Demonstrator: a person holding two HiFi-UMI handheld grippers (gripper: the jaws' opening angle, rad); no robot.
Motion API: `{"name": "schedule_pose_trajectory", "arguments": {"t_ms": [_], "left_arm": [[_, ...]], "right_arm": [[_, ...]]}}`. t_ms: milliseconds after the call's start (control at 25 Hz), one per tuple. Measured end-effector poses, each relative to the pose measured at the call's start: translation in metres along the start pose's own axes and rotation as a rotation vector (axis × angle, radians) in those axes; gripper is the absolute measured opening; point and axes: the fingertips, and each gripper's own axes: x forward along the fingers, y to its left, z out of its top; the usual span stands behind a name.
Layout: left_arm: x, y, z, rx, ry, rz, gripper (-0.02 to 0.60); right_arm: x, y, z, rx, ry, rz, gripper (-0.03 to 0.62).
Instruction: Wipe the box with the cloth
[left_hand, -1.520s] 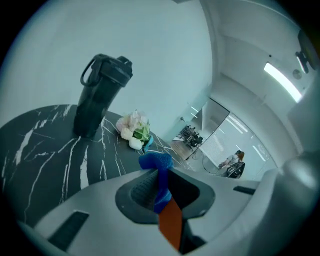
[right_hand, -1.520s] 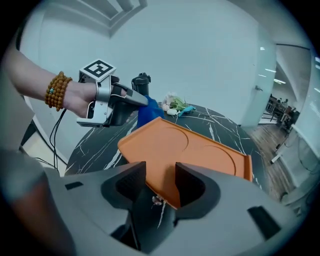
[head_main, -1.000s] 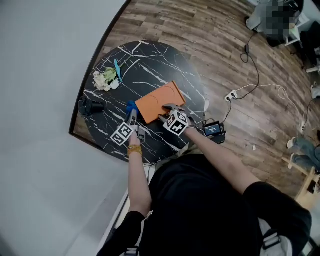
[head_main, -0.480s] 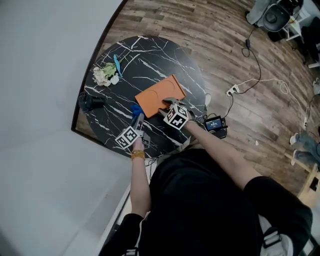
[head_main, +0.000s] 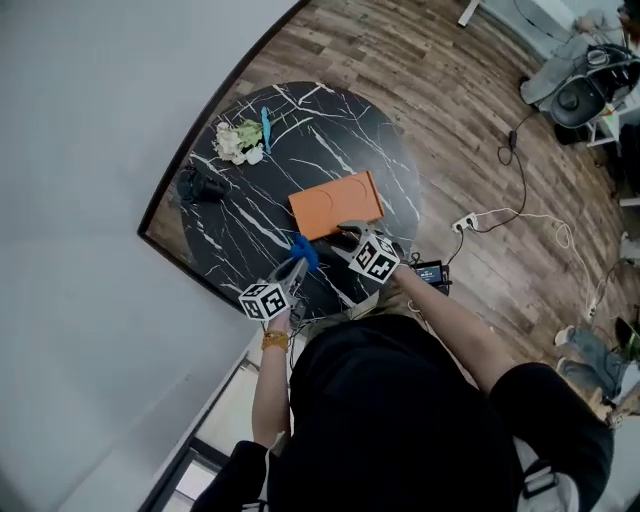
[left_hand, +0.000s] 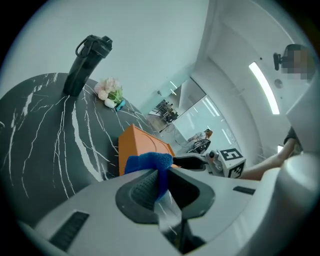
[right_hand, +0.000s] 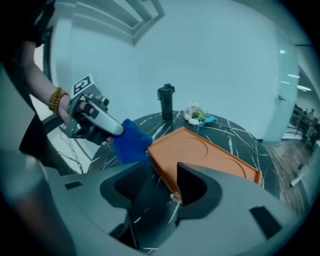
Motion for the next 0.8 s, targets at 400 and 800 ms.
{"name": "schedule_pose_trajectory", "arguments": {"t_ms": [400, 800], "left_arm": [[0.034, -0.076, -0.013, -0.105, -0.022, -0.244, 0.054], [0.028, -0.031, 0.021, -0.158, -0.334, 0.217, 0.084]], "right_arm": [[-0.020, 0.069, 0.027, -0.266, -0.065, 0.370, 0.200], [-0.044, -0.063, 0.024, -0.354, 0.006, 0.530, 0.117]]}}
